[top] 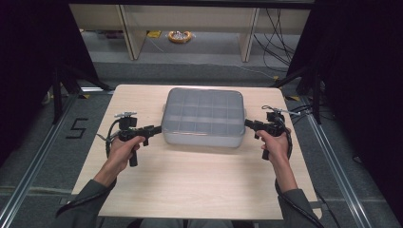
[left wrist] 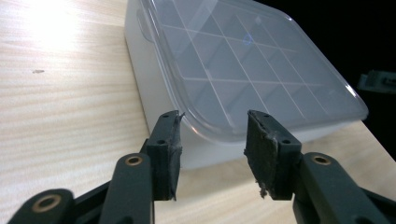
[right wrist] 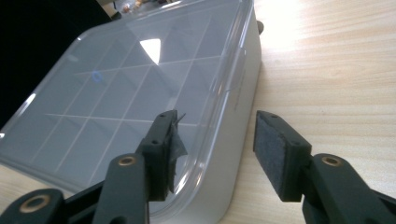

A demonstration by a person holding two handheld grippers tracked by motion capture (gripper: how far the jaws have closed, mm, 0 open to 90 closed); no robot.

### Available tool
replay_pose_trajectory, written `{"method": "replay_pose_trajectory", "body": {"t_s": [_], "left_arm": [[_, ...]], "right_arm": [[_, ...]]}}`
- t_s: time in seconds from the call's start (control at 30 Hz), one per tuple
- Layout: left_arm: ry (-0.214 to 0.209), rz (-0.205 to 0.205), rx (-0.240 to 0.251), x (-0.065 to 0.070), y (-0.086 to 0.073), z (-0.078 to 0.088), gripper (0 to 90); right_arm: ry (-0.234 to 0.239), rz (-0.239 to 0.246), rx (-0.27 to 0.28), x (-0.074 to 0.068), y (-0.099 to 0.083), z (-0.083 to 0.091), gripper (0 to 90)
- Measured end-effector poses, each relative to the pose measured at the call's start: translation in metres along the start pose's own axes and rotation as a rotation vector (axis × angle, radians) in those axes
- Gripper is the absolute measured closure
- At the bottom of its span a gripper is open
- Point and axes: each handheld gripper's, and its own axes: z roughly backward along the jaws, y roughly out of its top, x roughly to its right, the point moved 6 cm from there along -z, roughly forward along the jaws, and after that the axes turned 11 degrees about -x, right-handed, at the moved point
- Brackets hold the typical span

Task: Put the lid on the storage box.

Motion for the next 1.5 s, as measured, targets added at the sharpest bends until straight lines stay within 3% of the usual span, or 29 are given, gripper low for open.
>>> {"method": "replay_pose_trajectory", "body": {"t_s": [0.03,0.13,0.2,0.23,0.27,0.3,0.33,0.37,0.6,0.63,0.67,0.7,0.73,0.87,0.9,0.93,1.3,1.33,1.43,1.47,1.5], "left_arm": [[0.0,-0.005,0.001,0.002,-0.003,0.001,53.9],[-0.013,-0.013,0.004,0.007,-0.012,0.005,52.0],[-0.024,-0.027,-0.001,0.01,-0.019,0.007,51.3],[-0.028,-0.024,-0.001,0.012,-0.022,0.009,51.0],[-0.032,-0.028,0.0,0.014,-0.026,0.01,50.8],[-0.031,-0.033,-0.003,0.015,-0.029,0.01,50.6],[-0.036,-0.043,-0.014,0.017,-0.032,0.011,50.7],[-0.038,-0.047,-0.014,0.019,-0.034,0.013,51.1],[-0.045,-0.118,-0.014,0.033,-0.048,0.022,50.4],[-0.037,-0.126,-0.018,0.035,-0.051,0.022,50.2],[-0.034,-0.138,-0.024,0.037,-0.054,0.022,50.1],[-0.043,-0.14,-0.025,0.039,-0.058,0.022,49.9],[-0.045,-0.141,-0.03,0.04,-0.062,0.022,49.8],[-0.083,-0.143,-0.044,0.046,-0.072,0.024,49.7],[-0.09,-0.147,-0.04,0.048,-0.073,0.025,49.6],[-0.088,-0.148,-0.042,0.049,-0.073,0.026,49.6],[-0.095,-0.173,-0.054,0.053,-0.09,0.035,45.6],[-0.09,-0.179,-0.056,0.053,-0.092,0.035,45.2],[-0.096,-0.187,-0.066,0.055,-0.098,0.036,44.1],[-0.091,-0.186,-0.068,0.056,-0.1,0.036,43.2],[-0.089,-0.193,-0.074,0.057,-0.103,0.036,42.2]], "right_arm": [[0.011,-0.022,-0.003,-0.003,-0.001,0.002,50.5],[0.006,0.036,0.018,-0.004,-0.003,0.008,49.8],[0.009,0.021,0.018,-0.01,-0.007,0.012,48.6],[0.009,0.06,0.03,-0.008,-0.007,0.012,48.4],[0.013,0.036,0.024,-0.011,-0.009,0.015,48.2],[0.016,0.066,0.032,-0.011,-0.01,0.016,48.0],[0.03,0.027,0.021,-0.016,-0.013,0.018,47.8],[0.02,0.086,0.034,-0.012,-0.013,0.018,47.5],[0.071,0.095,0.022,-0.019,-0.032,0.025,44.8],[0.08,0.062,0.006,-0.023,-0.035,0.028,44.8],[0.065,0.108,0.028,-0.019,-0.034,0.03,44.8],[0.065,0.077,0.019,-0.022,-0.036,0.033,44.5],[0.056,0.121,0.031,-0.02,-0.036,0.034,44.2],[0.061,0.122,0.02,-0.022,-0.043,0.037,42.3],[0.066,0.1,0.012,-0.025,-0.045,0.038,42.1],[0.065,0.128,0.017,-0.023,-0.045,0.037,41.7],[0.071,0.146,-0.011,-0.036,-0.064,0.04,36.8],[0.069,0.167,0.003,-0.036,-0.065,0.04,36.7],[0.071,0.175,-0.02,-0.039,-0.073,0.042,36.2],[0.087,0.15,-0.016,-0.043,-0.076,0.042,36.1],[0.09,0.176,-0.016,-0.042,-0.078,0.042,36.0]]}}
